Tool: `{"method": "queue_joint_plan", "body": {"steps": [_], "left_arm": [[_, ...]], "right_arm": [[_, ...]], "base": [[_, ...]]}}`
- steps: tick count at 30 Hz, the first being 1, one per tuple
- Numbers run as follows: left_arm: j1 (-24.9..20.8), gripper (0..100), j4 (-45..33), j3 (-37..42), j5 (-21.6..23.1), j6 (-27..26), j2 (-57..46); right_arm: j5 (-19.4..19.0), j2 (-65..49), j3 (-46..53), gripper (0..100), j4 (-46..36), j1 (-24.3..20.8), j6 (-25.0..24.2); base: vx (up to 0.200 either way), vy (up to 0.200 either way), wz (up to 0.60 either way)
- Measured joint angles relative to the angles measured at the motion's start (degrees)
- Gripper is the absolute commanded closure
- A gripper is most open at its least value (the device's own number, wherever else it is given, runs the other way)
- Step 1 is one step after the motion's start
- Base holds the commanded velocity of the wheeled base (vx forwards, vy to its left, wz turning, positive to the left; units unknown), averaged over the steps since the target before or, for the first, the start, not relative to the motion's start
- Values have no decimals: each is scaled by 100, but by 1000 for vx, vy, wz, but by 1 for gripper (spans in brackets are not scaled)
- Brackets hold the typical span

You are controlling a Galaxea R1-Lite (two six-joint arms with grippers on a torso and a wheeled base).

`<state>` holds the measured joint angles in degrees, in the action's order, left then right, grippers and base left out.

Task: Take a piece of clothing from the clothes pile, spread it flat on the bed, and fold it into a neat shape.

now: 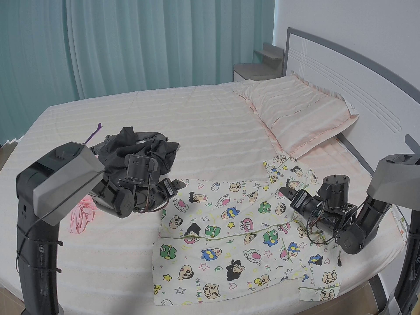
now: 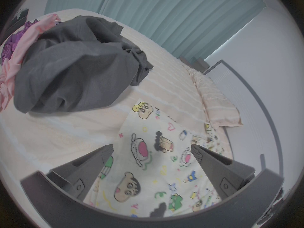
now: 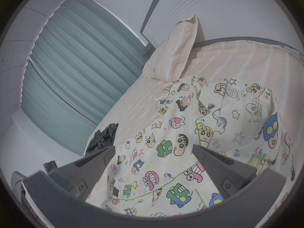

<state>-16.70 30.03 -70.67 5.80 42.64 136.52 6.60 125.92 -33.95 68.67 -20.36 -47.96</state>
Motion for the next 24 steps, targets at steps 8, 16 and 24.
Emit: {"method": "queue_joint_plan", "body": {"steps": [8,16,24], "left_arm": [[9,0,-414,-1006,-204,-205,885],[80,0,-395,-1197,-255,-193,1157],[113,100,-435,-1438,-279,-178,1296]], "right_arm": [[2,-17,60,0,44,-59,1],[7,-23,105,0,94,-72,6],[0,-34,105,0,101,-63,4]], "base": [[0,0,0],[0,0,0],[0,0,0]]}}
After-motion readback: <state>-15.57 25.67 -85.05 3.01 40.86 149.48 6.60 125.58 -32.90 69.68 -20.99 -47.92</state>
